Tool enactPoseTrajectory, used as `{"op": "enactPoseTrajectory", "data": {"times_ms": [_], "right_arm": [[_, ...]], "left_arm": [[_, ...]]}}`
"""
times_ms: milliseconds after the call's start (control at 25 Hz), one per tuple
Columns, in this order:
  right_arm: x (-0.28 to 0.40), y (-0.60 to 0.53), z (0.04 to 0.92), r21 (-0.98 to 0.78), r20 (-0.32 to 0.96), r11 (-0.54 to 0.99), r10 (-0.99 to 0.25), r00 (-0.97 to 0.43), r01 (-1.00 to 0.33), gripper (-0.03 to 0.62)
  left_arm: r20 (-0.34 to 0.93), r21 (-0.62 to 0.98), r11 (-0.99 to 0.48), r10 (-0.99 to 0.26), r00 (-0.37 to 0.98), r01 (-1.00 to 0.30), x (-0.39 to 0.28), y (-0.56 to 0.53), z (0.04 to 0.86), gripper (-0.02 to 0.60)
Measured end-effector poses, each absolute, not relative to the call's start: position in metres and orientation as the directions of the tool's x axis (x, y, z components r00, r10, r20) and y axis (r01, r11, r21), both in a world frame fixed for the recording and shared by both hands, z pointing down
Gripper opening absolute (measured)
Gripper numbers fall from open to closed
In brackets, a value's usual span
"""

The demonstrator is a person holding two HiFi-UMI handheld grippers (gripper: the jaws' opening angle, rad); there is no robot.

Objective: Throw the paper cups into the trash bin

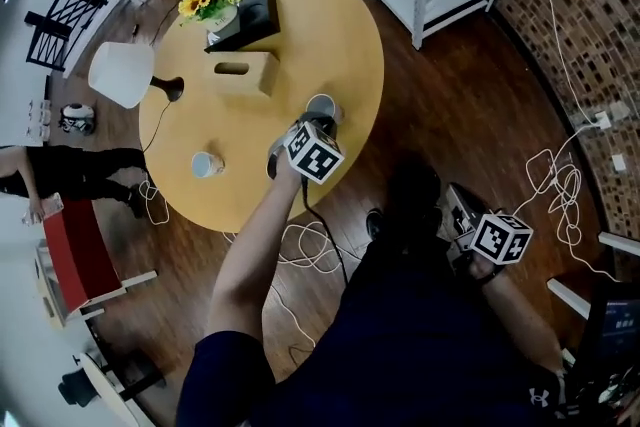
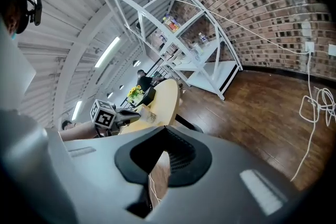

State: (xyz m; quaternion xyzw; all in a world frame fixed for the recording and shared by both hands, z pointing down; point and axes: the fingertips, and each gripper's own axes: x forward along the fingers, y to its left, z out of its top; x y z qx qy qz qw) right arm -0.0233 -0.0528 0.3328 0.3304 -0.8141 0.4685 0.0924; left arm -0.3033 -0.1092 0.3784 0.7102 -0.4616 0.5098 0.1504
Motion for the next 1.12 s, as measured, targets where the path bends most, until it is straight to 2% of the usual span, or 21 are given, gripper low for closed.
{"op": "enactPoseTrajectory", "data": {"times_ms": [160,320,520,880,1120], "right_arm": [[0.006,-0.054,0.336,-0.711,0.460,0.269,-0.521,-0.718,-0.650,0.010],[0.049,-0.054,0.336,-0.713,0.459,0.190,-0.602,-0.654,-0.675,0.011],[0.100,-0.046,0.349,-0.716,0.482,0.093,-0.652,-0.586,-0.692,0.011],[0.105,-0.036,0.406,-0.689,0.559,0.110,-0.548,-0.622,-0.716,0.010],[0.103,-0.037,0.449,-0.646,0.602,0.086,-0.553,-0.576,-0.758,0.010]], "left_arm": [[0.843,-0.245,-0.617,-0.517,0.150,-0.747,-0.234,-0.134,0.371,0.022],[0.843,-0.211,-0.717,-0.478,0.248,-0.664,-0.154,-0.148,0.381,0.023],[0.858,-0.197,-0.794,-0.424,0.291,-0.575,-0.085,-0.135,0.408,0.023],[0.901,-0.124,-0.825,-0.326,0.285,-0.552,-0.065,-0.062,0.511,0.023],[0.900,-0.176,-0.882,-0.325,0.291,-0.438,-0.068,-0.025,0.590,0.023]]}}
